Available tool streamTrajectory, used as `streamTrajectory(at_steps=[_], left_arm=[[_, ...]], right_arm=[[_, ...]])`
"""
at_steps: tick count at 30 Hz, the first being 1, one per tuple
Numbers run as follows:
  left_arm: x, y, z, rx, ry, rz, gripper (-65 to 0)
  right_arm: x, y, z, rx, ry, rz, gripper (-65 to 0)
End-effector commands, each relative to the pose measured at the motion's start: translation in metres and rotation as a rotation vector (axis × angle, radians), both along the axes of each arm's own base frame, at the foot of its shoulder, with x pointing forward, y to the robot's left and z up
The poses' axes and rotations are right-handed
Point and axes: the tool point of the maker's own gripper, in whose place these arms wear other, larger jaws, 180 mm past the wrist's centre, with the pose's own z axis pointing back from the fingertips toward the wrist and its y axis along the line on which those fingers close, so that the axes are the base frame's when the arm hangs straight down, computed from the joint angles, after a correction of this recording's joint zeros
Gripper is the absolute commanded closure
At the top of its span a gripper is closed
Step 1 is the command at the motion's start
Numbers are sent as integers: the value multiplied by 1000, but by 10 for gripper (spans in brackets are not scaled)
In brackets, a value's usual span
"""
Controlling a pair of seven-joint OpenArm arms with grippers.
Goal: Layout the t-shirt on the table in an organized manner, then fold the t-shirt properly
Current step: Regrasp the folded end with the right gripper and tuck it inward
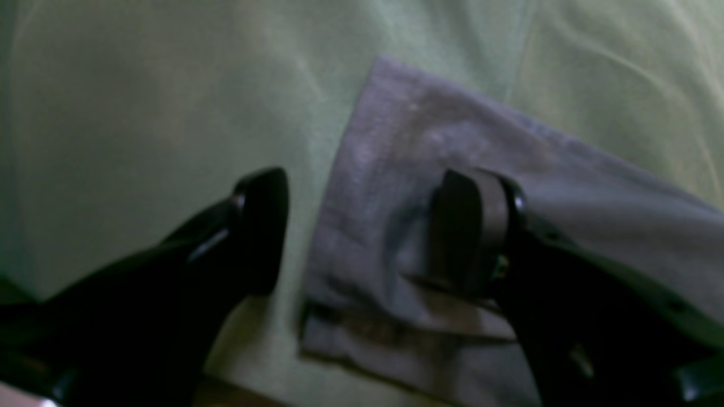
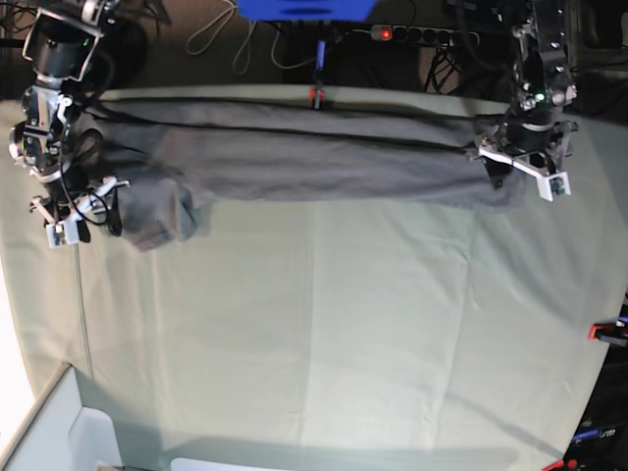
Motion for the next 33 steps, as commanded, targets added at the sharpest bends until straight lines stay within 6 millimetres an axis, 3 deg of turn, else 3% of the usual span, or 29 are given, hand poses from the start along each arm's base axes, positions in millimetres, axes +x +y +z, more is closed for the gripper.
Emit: streamTrajectory(at_steps=[1, 10, 15, 20, 23, 27, 30, 33], left_arm=[[5, 4, 8, 15, -33, 0, -412], [6, 2, 8, 14, -34, -5, -412], [6, 2, 8, 14, -34, -5, -412], [8, 3, 10, 15, -39, -2, -412], [8, 3, 10, 14, -38, -3, -412], [7, 3, 9, 14, -37, -3, -412], [7, 3, 9, 14, -35, -3, -412], [6, 3, 9, 15, -36, -2, -412]], right_arm=[[10, -6, 12, -3, -45, -5, -376], [11, -3, 9, 7, -40, -2, -380], [14, 26, 0, 0, -7, 100, -380], [13, 32, -3, 3, 3, 114, -364], [14, 31, -1, 3, -4, 111, -257], [19, 27, 12, -24, -38, 116, -12], [12, 14, 33, -70, -92, 87, 0], [0, 19, 53, -88, -153, 63, 0]])
